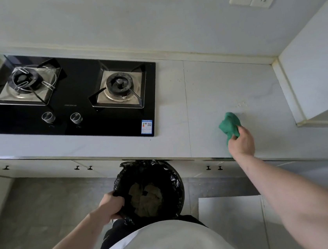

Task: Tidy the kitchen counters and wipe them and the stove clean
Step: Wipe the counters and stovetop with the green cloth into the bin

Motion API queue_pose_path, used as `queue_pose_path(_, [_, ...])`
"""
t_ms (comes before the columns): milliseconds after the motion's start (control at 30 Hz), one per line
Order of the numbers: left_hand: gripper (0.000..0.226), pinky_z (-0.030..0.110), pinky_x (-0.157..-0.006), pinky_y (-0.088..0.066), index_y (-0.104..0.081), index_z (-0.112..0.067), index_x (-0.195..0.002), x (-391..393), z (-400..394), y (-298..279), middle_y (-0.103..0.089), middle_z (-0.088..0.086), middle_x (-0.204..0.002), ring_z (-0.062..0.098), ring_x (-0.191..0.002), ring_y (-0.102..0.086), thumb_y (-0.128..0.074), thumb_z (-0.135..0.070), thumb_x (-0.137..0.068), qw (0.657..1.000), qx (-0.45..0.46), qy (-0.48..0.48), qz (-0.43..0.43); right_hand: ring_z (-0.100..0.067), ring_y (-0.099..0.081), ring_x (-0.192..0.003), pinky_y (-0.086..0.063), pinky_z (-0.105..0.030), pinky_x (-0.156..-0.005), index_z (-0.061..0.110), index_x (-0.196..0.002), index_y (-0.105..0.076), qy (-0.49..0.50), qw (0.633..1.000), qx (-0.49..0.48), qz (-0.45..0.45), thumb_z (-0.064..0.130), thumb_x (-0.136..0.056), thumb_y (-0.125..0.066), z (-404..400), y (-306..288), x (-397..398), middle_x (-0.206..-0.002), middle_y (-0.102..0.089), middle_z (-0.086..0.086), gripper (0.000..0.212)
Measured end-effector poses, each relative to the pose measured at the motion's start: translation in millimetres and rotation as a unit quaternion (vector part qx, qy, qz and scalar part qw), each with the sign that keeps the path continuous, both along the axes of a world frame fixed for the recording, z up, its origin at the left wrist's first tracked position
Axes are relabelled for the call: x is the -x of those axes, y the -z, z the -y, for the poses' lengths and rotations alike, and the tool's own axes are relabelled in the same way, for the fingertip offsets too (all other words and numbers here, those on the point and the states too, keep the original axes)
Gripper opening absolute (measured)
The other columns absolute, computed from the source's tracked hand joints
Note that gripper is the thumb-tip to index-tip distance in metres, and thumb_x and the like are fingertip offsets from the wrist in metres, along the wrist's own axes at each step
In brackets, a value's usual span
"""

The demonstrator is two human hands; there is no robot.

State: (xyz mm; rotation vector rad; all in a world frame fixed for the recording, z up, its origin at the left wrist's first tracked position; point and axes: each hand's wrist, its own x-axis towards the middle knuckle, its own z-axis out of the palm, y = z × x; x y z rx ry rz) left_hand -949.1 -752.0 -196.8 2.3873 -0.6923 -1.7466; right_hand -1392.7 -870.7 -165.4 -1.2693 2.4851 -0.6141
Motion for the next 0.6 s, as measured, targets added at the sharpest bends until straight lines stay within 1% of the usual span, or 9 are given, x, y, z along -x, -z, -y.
queue_pose_path(67, [0.029, 0.057, -0.069, -0.063, -0.066, -0.005, -0.101, 2, -1, -2, -0.075, 0.024, -0.091, 0.039, -0.067, -0.076, -0.047, 0.004, -0.082, 1.000, 0.003, -0.004, -0.002, -0.040, -0.059, -0.118, -0.048, -0.041, -0.098, 0.014, -0.129, -0.065, -0.005, 0.996, -0.086, 0.018, 0.008, -0.093, -0.052, -3, 8, 4, -0.128, -0.065, -0.016, 0.038])
queue_pose_path(133, [0.030, 0.056, -0.067, -0.064, -0.067, -0.007, -0.101, 3, -2, -2, -0.075, 0.023, -0.091, 0.038, -0.067, -0.076, -0.047, 0.005, -0.082, 1.000, 0.005, -0.009, -0.002, -0.038, -0.061, -0.116, -0.048, -0.039, -0.099, 0.017, -0.128, -0.065, -0.021, 0.991, -0.128, 0.031, 0.011, -0.096, -0.051, -10, 14, -6, -0.125, -0.068, -0.014, 0.036])
queue_pose_path(267, [0.032, 0.059, -0.066, -0.063, -0.066, -0.008, -0.104, 4, -5, 3, -0.075, 0.022, -0.088, 0.038, -0.065, -0.076, -0.049, 0.006, -0.082, 1.000, 0.006, -0.025, 0.005, -0.036, -0.063, -0.114, -0.051, -0.040, -0.097, 0.019, -0.127, -0.067, -0.056, 0.994, -0.089, 0.028, 0.009, -0.094, -0.055, -19, 25, -61, -0.121, -0.069, -0.010, 0.037])
queue_pose_path(333, [0.031, 0.056, -0.062, -0.063, -0.066, -0.007, -0.105, 5, -5, 2, -0.074, 0.021, -0.086, 0.036, -0.063, -0.075, -0.049, 0.007, -0.083, 1.000, 0.007, -0.026, 0.007, -0.032, -0.064, -0.114, -0.053, -0.039, -0.097, 0.022, -0.126, -0.067, -0.086, 0.993, -0.069, 0.043, 0.008, -0.093, -0.056, -20, 25, -96, -0.123, -0.068, -0.005, 0.037])
queue_pose_path(433, [0.031, 0.053, -0.058, -0.063, -0.065, -0.007, -0.108, 8, -4, 0, -0.074, 0.020, -0.084, 0.036, -0.062, -0.075, -0.049, 0.007, -0.085, 1.000, 0.006, -0.019, 0.008, -0.026, -0.065, -0.109, -0.049, -0.030, -0.090, 0.024, -0.125, -0.066, -0.188, 0.979, -0.055, 0.059, 0.010, -0.095, -0.054, -21, 19, -141, -0.121, -0.068, -0.001, 0.035])
queue_pose_path(500, [0.032, 0.051, -0.055, -0.063, -0.064, -0.006, -0.111, 10, -3, -1, -0.073, 0.019, -0.082, 0.035, -0.061, -0.075, -0.048, 0.007, -0.086, 1.000, 0.006, -0.017, 0.005, -0.024, -0.066, -0.107, -0.050, -0.029, -0.088, 0.025, -0.128, -0.065, -0.248, 0.965, -0.045, 0.069, 0.013, -0.097, -0.052, -21, 13, -159, -0.120, -0.070, 0.001, 0.036])
queue_pose_path(600, [0.034, 0.051, -0.057, -0.063, -0.063, -0.007, -0.113, 10, -2, -1, -0.074, 0.021, -0.088, 0.036, -0.065, -0.076, -0.048, 0.007, -0.086, 1.000, 0.003, -0.021, 0.005, -0.022, -0.066, -0.108, -0.053, -0.031, -0.087, 0.029, -0.133, -0.062, -0.252, 0.964, -0.002, 0.089, 0.013, -0.097, -0.052, -13, 6, -161, -0.124, -0.070, 0.006, 0.041])
